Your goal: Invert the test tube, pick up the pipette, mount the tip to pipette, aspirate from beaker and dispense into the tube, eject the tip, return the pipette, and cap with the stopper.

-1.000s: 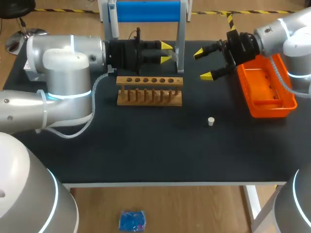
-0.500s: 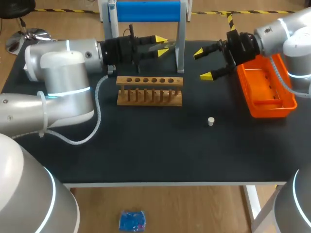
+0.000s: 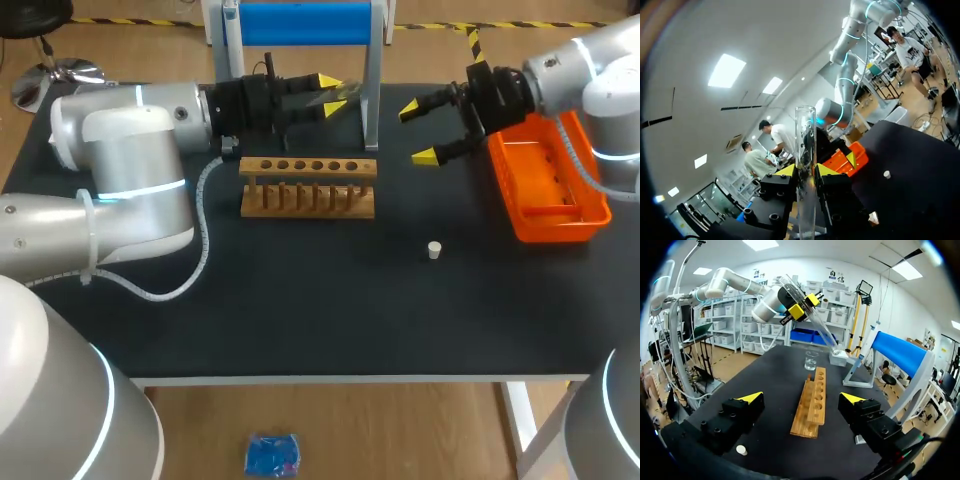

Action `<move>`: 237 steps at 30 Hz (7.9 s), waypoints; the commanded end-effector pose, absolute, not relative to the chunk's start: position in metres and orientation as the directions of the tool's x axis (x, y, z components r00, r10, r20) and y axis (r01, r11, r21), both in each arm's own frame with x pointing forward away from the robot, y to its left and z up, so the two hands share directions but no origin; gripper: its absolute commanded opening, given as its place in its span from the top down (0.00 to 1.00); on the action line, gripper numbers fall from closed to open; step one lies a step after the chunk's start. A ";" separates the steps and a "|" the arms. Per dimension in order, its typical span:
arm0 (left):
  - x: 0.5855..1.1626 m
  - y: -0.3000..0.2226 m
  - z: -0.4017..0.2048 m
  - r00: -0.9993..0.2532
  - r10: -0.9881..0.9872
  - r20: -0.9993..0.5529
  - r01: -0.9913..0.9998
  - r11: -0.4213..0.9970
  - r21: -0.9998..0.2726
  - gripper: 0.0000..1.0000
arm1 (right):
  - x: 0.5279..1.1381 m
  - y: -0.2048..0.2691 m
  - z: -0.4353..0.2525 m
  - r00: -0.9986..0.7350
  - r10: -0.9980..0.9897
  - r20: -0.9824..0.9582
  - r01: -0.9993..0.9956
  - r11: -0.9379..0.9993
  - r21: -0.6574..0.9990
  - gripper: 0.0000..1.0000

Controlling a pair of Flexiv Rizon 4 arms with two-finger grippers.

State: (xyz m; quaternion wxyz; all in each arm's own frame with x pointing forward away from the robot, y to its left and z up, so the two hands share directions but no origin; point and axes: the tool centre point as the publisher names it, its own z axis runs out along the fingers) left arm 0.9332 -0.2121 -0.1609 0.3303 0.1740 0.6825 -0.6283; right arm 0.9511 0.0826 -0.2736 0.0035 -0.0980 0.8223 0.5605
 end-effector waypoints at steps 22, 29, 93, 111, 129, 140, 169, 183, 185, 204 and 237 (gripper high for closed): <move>0.956 -0.203 -0.161 -0.915 -0.369 -0.167 0.199 -0.051 -0.979 1.00 | 0.951 0.082 -0.273 -0.981 -0.158 -0.115 -0.165 0.354 0.920 0.00; 0.958 -0.204 -0.166 -0.923 -0.372 -0.097 0.137 -0.083 -0.987 1.00 | 0.951 0.082 -0.273 -0.981 -0.158 -0.115 -0.165 0.354 0.920 0.00; 0.980 -0.195 -0.214 -0.978 -0.210 -0.015 0.041 -0.119 -0.992 1.00 | 0.951 0.082 -0.273 -0.981 -0.158 -0.115 -0.165 0.354 0.920 0.00; 0.986 -0.195 -0.227 -0.974 -0.228 0.006 0.024 -0.130 -0.991 1.00 | 0.951 0.082 -0.273 -0.981 -0.158 -0.115 -0.165 0.354 0.920 0.00; 0.991 -0.190 -0.238 -0.969 -0.247 0.019 0.015 -0.136 -0.991 1.00 | 0.951 0.082 -0.273 -0.981 -0.158 -0.115 -0.165 0.354 0.920 0.00; 0.993 -0.185 -0.238 -0.972 -0.234 -0.014 0.020 -0.024 -0.999 1.00 | 0.951 0.082 -0.273 -0.981 -0.158 -0.115 -0.165 0.354 0.920 0.00; 0.991 -0.177 -0.253 -0.981 -0.195 0.006 -0.043 0.185 -0.982 1.00 | 0.951 0.082 -0.273 -0.981 -0.158 -0.115 -0.165 0.354 0.920 0.00; 0.993 -0.179 -0.260 -0.982 -0.191 0.013 -0.049 0.183 -0.982 1.00 | 0.951 0.082 -0.273 -0.981 -0.158 -0.115 -0.165 0.354 0.920 0.00; 0.993 -0.180 -0.261 -0.981 -0.192 0.008 -0.043 0.178 -0.983 1.00 | 0.951 0.082 -0.273 -0.981 -0.158 -0.115 -0.165 0.354 0.920 0.00; 0.992 -0.180 -0.268 -0.980 -0.198 -0.012 -0.023 0.174 -0.985 1.00 | 0.951 0.082 -0.273 -0.981 -0.158 -0.115 -0.165 0.354 0.920 0.00; 0.993 -0.184 -0.284 -0.979 -0.203 0.000 -0.036 0.173 -0.984 1.00 | 0.951 0.082 -0.273 -0.981 -0.158 -0.115 -0.165 0.354 0.920 0.00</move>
